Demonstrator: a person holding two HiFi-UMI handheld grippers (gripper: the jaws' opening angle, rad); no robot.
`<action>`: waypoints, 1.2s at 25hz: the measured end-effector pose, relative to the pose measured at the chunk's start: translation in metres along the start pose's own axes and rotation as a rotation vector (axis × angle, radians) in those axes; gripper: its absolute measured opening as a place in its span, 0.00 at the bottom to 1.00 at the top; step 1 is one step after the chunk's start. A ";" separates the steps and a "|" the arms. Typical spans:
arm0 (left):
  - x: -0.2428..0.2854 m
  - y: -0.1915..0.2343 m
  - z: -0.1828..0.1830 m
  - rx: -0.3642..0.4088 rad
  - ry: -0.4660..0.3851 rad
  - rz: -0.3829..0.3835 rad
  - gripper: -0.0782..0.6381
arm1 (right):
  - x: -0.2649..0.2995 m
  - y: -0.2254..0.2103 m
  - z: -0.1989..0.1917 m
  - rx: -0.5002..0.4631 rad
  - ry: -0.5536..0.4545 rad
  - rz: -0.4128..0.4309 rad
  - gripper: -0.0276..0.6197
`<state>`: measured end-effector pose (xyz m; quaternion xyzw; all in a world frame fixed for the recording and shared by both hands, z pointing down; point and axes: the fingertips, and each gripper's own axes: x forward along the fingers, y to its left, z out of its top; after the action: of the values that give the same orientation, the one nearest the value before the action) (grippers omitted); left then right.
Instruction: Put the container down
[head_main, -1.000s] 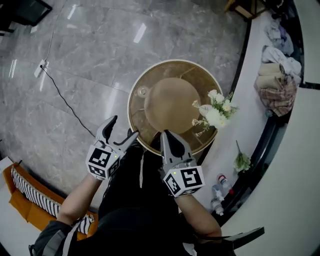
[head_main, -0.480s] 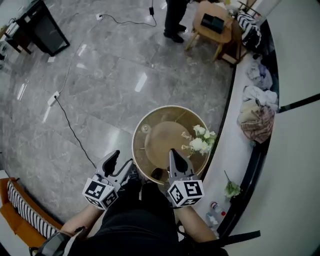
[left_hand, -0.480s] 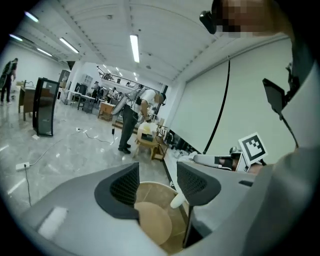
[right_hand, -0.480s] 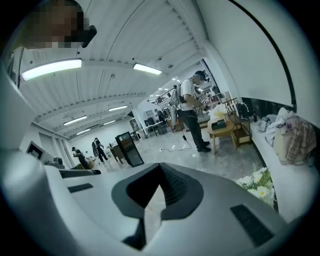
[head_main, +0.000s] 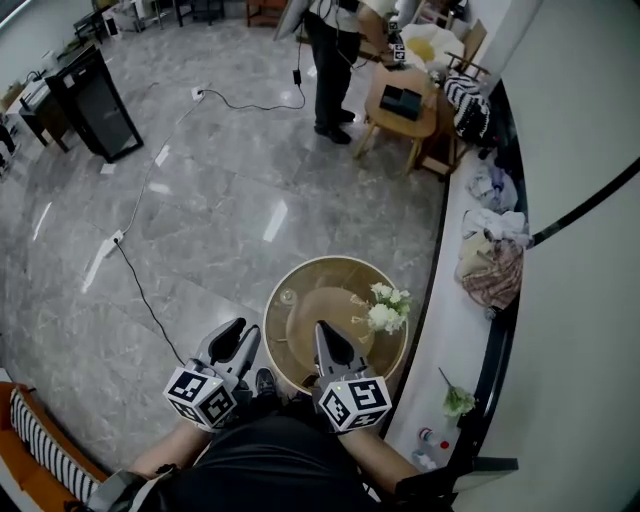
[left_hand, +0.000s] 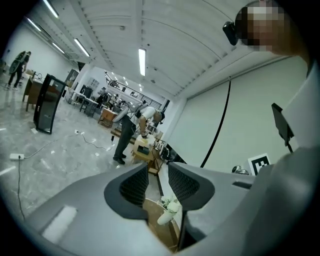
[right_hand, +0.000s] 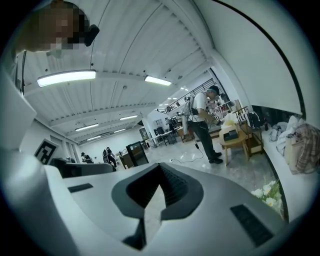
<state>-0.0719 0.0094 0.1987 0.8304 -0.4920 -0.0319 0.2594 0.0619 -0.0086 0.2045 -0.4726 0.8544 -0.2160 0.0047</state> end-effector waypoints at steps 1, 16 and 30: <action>-0.003 -0.003 0.004 0.011 -0.008 -0.004 0.29 | -0.003 0.002 0.005 -0.009 -0.014 0.000 0.05; -0.030 -0.024 0.054 0.071 -0.153 -0.048 0.11 | -0.021 0.055 0.071 -0.068 -0.182 0.046 0.05; -0.048 -0.027 0.064 0.120 -0.194 -0.030 0.12 | -0.037 0.081 0.083 -0.143 -0.256 0.082 0.05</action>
<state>-0.0949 0.0341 0.1211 0.8448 -0.5032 -0.0864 0.1598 0.0349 0.0285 0.0915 -0.4602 0.8785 -0.0923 0.0890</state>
